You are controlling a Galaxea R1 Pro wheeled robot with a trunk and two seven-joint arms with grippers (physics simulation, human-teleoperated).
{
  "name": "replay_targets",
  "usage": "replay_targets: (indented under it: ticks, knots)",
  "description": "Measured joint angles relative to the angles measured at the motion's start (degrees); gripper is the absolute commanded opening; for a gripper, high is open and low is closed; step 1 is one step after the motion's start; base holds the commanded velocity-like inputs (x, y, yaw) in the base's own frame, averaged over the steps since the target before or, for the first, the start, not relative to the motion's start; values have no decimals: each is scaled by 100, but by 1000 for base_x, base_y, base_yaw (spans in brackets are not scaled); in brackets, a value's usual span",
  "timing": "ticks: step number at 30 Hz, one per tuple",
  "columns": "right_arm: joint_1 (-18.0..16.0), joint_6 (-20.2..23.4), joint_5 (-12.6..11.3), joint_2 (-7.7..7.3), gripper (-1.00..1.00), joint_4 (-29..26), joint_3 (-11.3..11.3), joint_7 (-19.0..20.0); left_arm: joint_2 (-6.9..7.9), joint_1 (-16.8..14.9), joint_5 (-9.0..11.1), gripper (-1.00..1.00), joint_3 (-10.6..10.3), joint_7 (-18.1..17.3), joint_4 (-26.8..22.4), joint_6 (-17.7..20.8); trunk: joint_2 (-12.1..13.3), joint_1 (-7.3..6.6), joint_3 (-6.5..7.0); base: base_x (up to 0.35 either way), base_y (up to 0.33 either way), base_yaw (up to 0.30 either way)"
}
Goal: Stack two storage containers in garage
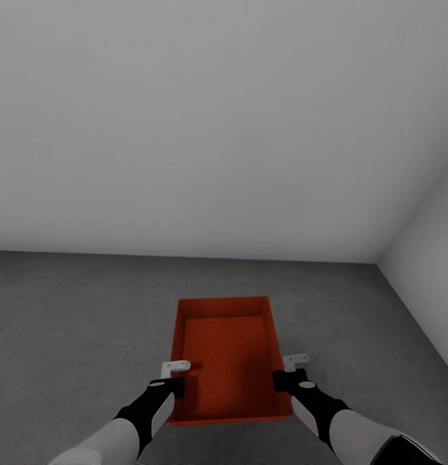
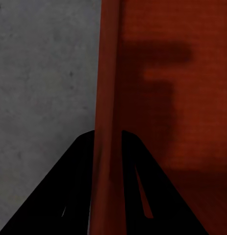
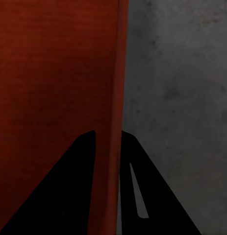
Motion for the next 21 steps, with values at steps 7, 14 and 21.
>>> replay_targets:
  ticks: [7, 14, 21]
  knots:
    - [0, 0, -2, -2, -100, -5, 3, 0, 0, 0, 8, -100, -8, 4, -1, -2, -42, 23, -83, 0, 0, 0]
    - [0, 0, -1, -2, -100, -4, 2, 0, -1, -1, -4, -100, 2, 0, -2, -1, -42, 23, -147, 0, 0, 0]
    - [0, 0, 0, -1, -100, -3, 1, 0, 0, -1, -2, -100, 1, 0, -2, -1, -42, 23, -211, 0, 0, 0]
